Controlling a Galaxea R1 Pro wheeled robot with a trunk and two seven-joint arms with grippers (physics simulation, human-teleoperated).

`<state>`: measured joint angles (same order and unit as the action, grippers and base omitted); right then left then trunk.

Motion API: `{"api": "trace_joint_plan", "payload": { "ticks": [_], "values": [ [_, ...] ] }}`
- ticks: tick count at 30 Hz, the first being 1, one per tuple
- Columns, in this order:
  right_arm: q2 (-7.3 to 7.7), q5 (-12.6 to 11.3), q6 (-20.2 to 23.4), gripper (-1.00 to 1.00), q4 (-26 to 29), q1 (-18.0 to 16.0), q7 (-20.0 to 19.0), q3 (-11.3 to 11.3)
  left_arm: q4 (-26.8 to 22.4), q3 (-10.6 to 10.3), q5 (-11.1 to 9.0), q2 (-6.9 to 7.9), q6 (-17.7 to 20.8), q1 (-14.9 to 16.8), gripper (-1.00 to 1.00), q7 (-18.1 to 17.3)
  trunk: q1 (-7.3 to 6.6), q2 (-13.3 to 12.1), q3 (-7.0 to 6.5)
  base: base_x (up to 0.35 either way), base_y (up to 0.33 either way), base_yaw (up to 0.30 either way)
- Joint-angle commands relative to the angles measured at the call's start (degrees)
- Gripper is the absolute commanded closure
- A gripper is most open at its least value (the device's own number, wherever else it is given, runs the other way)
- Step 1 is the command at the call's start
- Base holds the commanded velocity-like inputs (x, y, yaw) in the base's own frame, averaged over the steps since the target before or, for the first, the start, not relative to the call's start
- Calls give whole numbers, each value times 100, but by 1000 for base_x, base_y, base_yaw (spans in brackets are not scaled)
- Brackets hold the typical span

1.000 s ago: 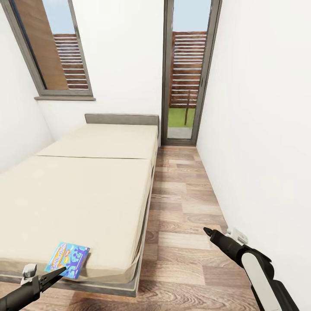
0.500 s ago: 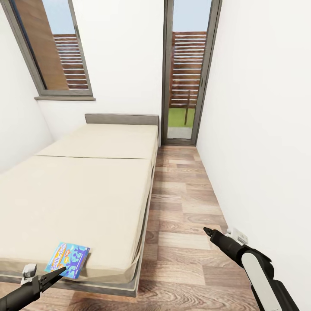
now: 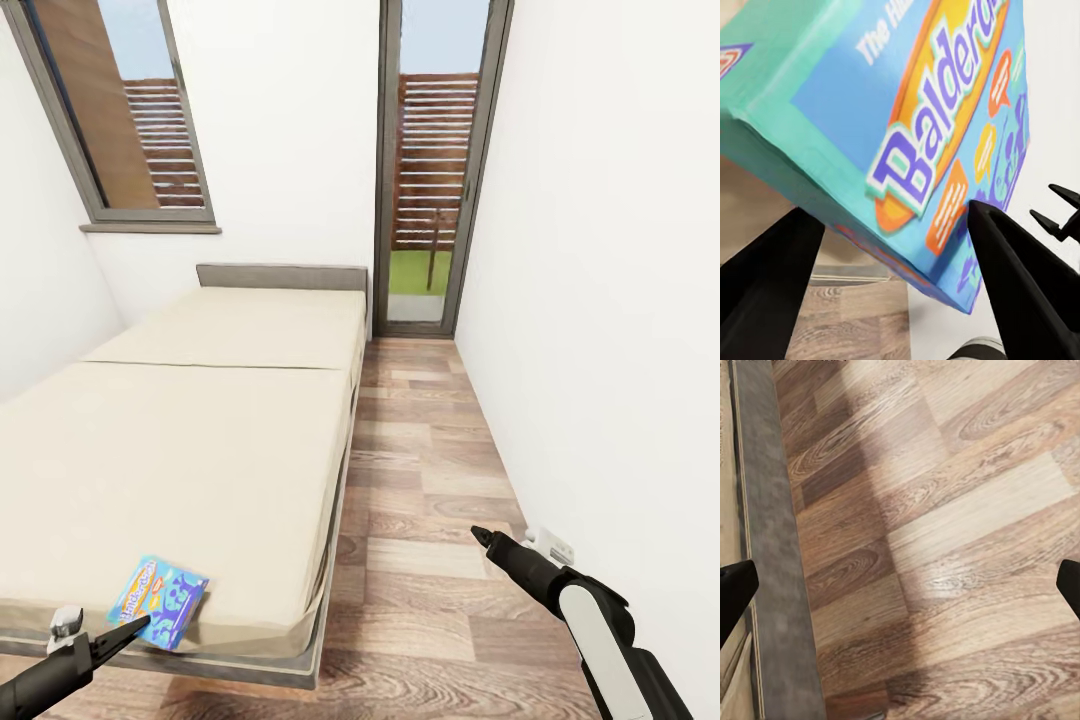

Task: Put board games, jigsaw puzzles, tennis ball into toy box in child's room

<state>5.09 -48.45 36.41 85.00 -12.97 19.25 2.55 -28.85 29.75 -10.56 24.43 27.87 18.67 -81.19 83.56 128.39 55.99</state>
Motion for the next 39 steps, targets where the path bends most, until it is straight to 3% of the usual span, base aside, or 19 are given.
{"api": "trace_joint_plan", "payload": {
  "ticks": [1,20,34,37,39],
  "values": [
    [1,-60,15,-100,8,-3,53,0,-2,-1,10,0,34,2,100,-14,-23,-39,-13,0,0,0],
    [1,-60,15,-100,8,-3,53,0,-24,-13,5,0,36,4,100,-33,-441,-802,-354,0,0,0],
    [1,-60,15,-100,16,-3,53,0,-57,12,6,24,54,2,100,-482,-748,-1363,-606,0,0,0],
    [-2,-60,10,-100,18,-3,53,0,-446,13,5,45,172,4,100,-747,-814,-1483,-659,0,0,0],
    [-6,-60,8,-100,28,-3,56,0,-861,14,13,50,520,5,100,-881,-858,-1564,-695,0,0,0]
  ]
}}
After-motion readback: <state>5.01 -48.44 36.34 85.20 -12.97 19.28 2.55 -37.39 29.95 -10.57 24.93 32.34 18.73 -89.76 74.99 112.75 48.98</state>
